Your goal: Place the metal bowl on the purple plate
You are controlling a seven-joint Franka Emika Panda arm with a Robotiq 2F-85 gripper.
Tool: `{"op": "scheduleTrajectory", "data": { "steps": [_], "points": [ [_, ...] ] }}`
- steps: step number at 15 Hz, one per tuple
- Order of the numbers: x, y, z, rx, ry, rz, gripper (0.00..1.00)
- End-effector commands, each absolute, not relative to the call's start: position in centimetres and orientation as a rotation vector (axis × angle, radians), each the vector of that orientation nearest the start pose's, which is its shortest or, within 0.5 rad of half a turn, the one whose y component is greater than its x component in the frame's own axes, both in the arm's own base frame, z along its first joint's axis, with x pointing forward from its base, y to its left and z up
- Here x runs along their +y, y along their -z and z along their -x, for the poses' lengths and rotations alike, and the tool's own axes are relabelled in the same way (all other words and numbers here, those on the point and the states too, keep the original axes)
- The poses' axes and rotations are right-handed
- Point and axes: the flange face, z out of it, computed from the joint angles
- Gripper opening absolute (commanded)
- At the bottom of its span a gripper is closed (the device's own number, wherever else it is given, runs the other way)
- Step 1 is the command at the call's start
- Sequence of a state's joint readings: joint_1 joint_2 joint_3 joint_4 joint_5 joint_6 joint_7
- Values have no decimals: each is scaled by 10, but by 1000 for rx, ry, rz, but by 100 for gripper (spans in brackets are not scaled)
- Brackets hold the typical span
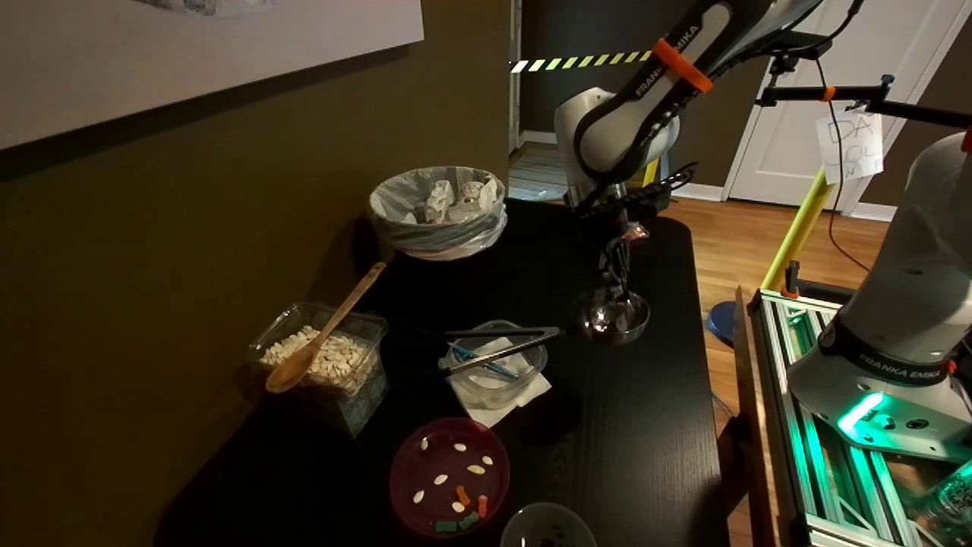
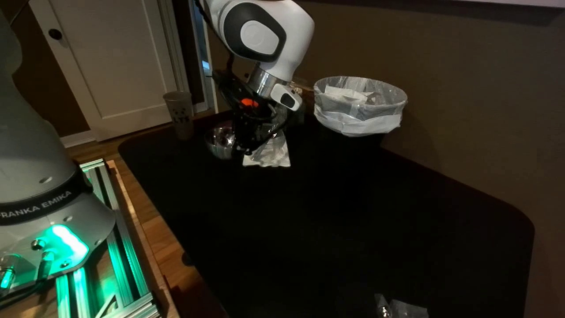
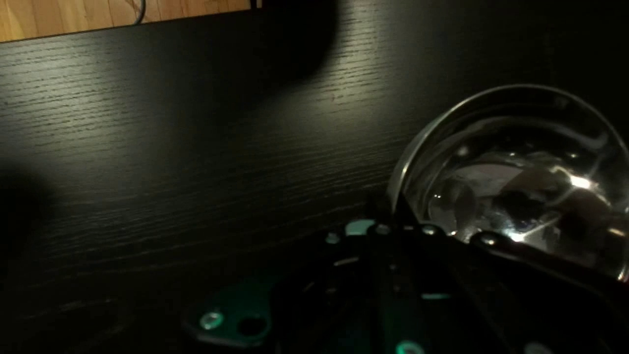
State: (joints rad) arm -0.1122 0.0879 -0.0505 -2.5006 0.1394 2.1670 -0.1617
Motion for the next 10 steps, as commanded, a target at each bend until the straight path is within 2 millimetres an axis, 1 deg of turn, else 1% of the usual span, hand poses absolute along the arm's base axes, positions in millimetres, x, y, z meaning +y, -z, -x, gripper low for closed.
{"op": "scheduleTrajectory", "data": {
  "steps": [1, 2, 3, 5, 6, 7, 8, 10],
  "points": [
    [-51, -224, -417, 148, -604, 2934, 3],
    [-43, -223, -420, 144, -611, 2946, 3],
    [-38, -223, -421, 143, -615, 2952, 3],
    [-39, -223, -422, 145, -616, 2954, 3],
    [-40, -223, -422, 148, -616, 2954, 1],
    [-39, -222, -423, 168, -598, 2946, 1],
    [-30, -224, -424, 168, -570, 2951, 1],
    [-8, -232, -427, 97, -516, 2964, 1]
  ]
}}
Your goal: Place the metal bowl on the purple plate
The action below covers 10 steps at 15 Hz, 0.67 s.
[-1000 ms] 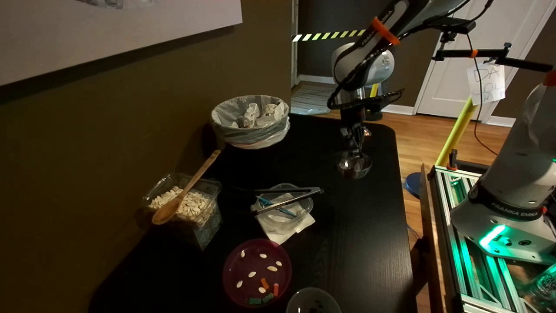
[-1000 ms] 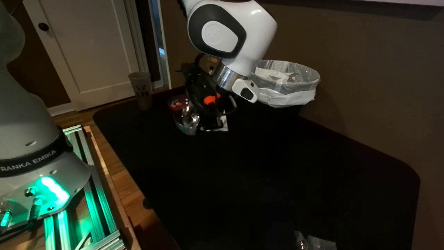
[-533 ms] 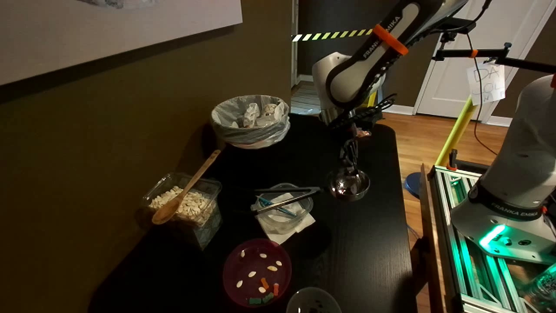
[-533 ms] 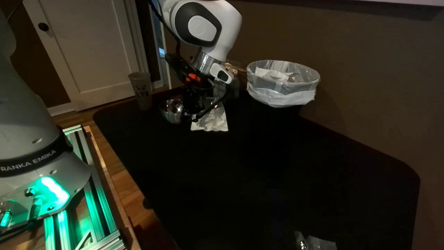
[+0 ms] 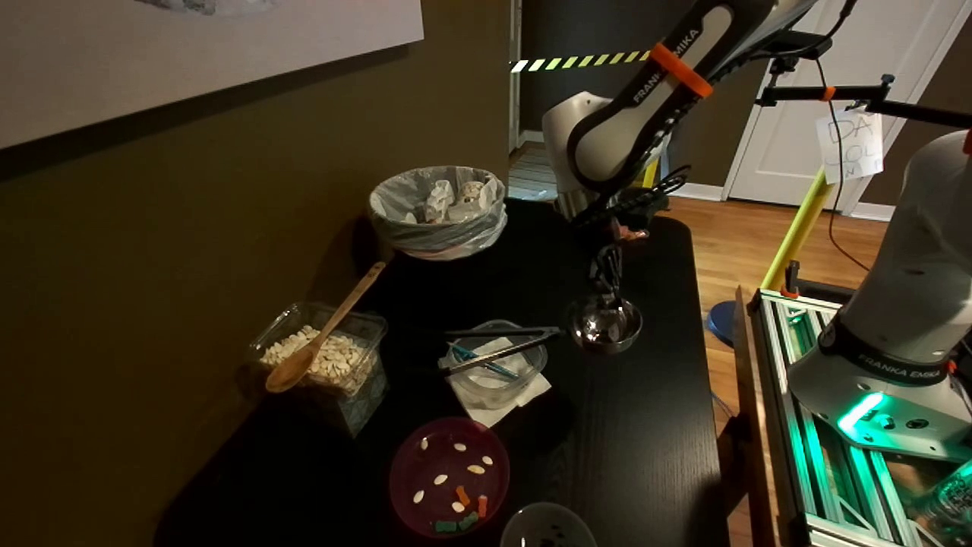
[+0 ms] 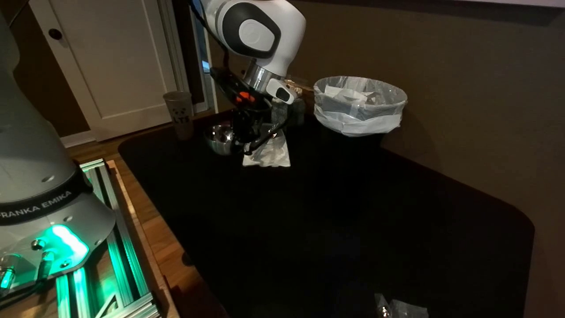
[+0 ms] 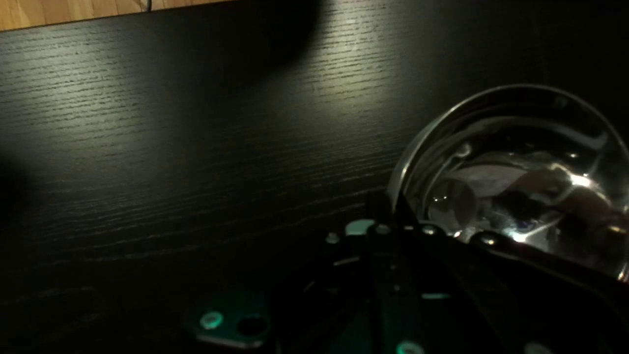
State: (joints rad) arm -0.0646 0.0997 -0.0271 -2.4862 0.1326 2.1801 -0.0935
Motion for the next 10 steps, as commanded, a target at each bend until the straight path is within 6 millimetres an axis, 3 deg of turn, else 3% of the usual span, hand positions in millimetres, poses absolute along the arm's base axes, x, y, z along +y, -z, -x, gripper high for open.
{"op": "scheduleTrajectory", "data": {
  "steps": [1, 8, 10],
  "points": [
    [7, -238, -428, 64, -478, 2972, 1],
    [133, -244, -434, -175, -259, 3014, 1],
    [158, -253, -444, -183, -187, 3019, 1]
  ]
}}
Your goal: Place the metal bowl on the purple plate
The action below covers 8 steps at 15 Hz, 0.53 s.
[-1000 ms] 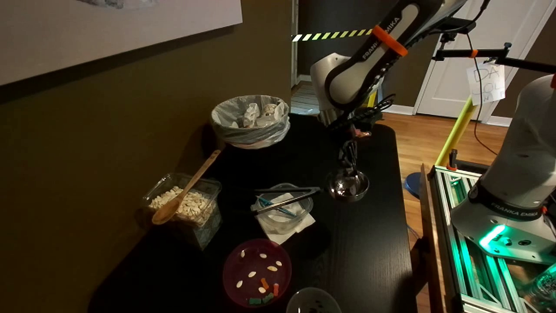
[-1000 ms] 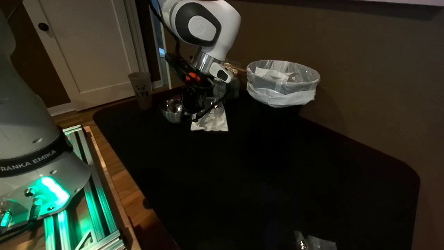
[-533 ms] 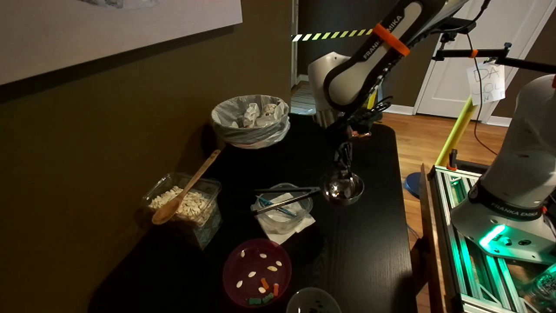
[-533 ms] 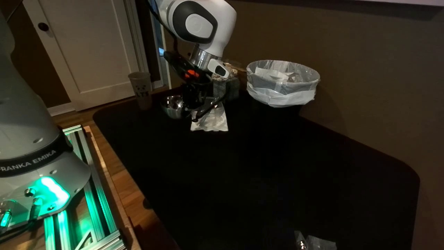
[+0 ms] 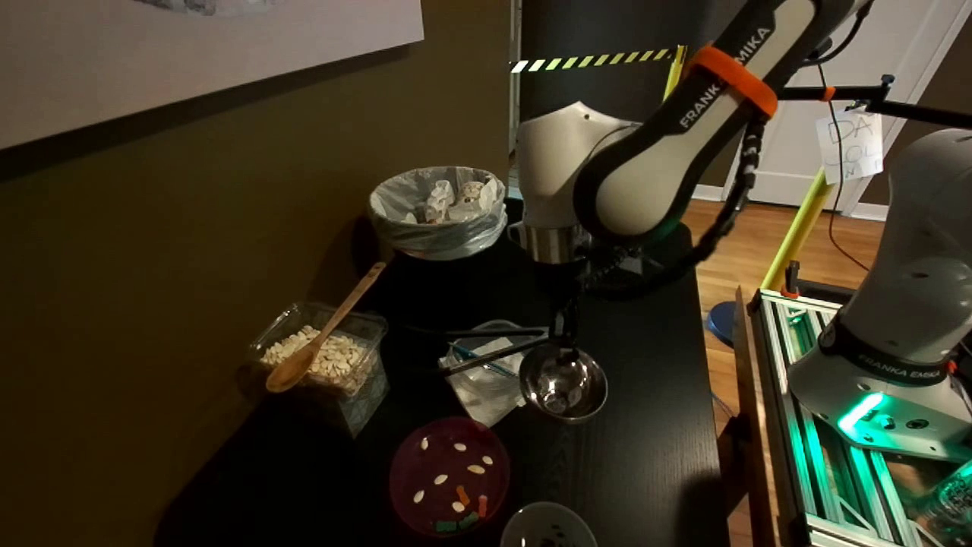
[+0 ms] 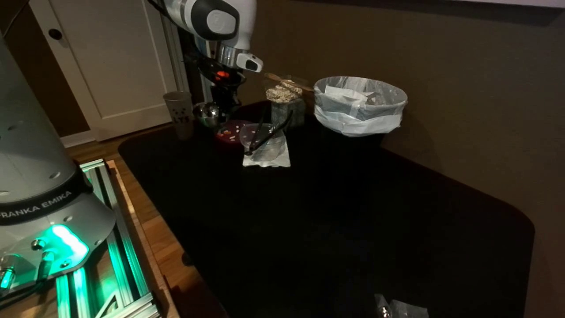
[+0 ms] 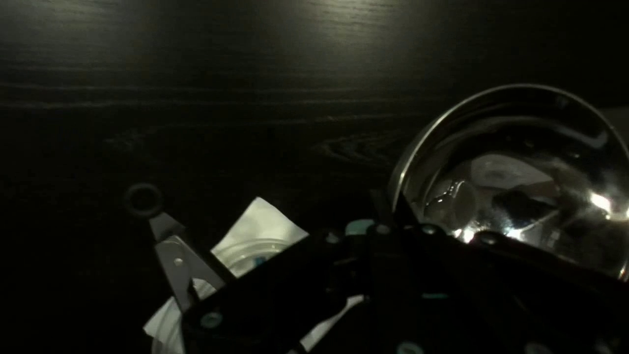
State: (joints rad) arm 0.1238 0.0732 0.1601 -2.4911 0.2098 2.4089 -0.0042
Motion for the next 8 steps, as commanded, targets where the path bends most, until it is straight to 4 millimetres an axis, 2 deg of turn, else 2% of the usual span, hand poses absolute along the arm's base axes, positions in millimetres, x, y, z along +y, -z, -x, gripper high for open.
{"op": "scheduleTrajectory", "data": {
  "steps": [1, 3, 8],
  "points": [
    [166, -255, -449, -147, -145, 3020, 1],
    [182, -259, -458, -83, -89, 3017, 1],
    [205, -247, -505, 108, -130, 3011, 1]
  ]
}}
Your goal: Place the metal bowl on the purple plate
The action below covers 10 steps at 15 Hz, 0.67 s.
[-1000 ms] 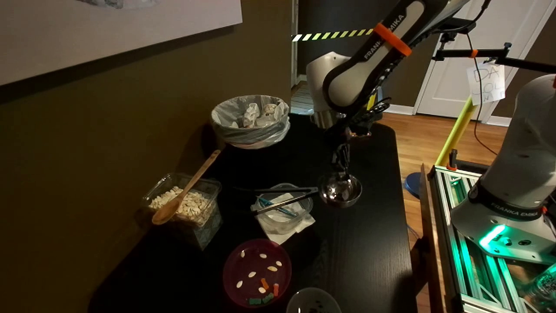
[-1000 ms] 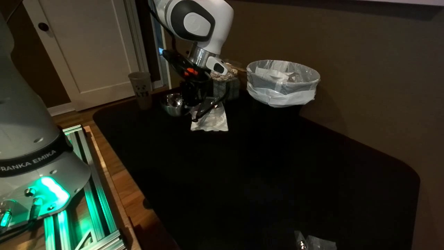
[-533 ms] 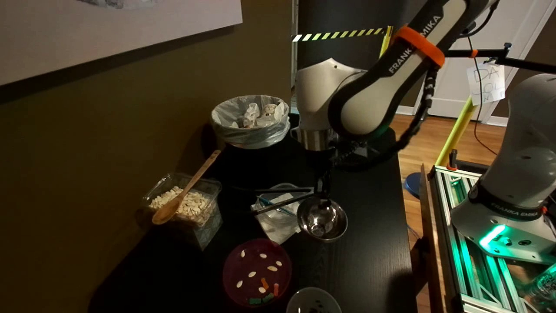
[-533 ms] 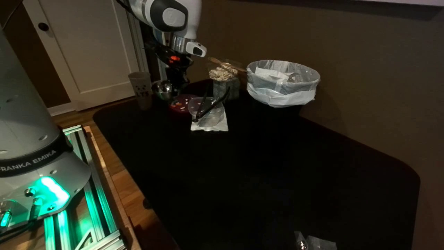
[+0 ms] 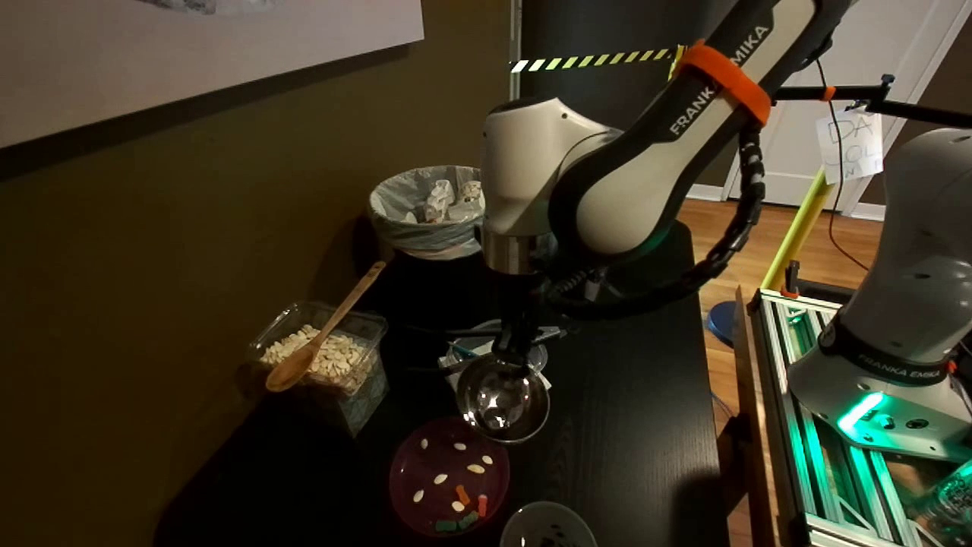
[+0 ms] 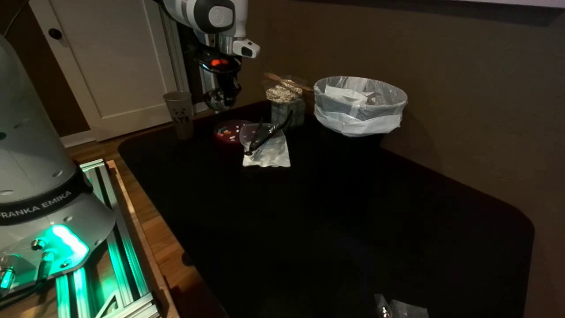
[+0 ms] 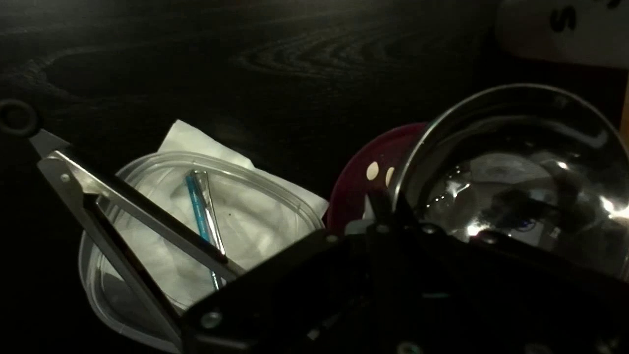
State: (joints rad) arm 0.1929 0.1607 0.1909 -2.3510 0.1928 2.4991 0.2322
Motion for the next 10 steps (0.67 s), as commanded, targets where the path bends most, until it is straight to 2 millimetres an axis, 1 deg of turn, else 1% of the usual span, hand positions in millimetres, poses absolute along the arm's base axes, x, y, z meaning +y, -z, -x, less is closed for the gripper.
{"op": "scheduleTrajectory", "data": {
  "steps": [1, 3, 6, 8, 10],
  "points": [
    [208, -241, -515, 133, -156, 3020, 1],
    [216, -229, -532, 151, -259, 3016, 1],
    [233, -215, -544, 124, -365, 3003, 1],
    [242, -202, -549, 101, -395, 3017, 1],
    [244, -186, -560, 41, -418, 2980, 1]
  ]
}}
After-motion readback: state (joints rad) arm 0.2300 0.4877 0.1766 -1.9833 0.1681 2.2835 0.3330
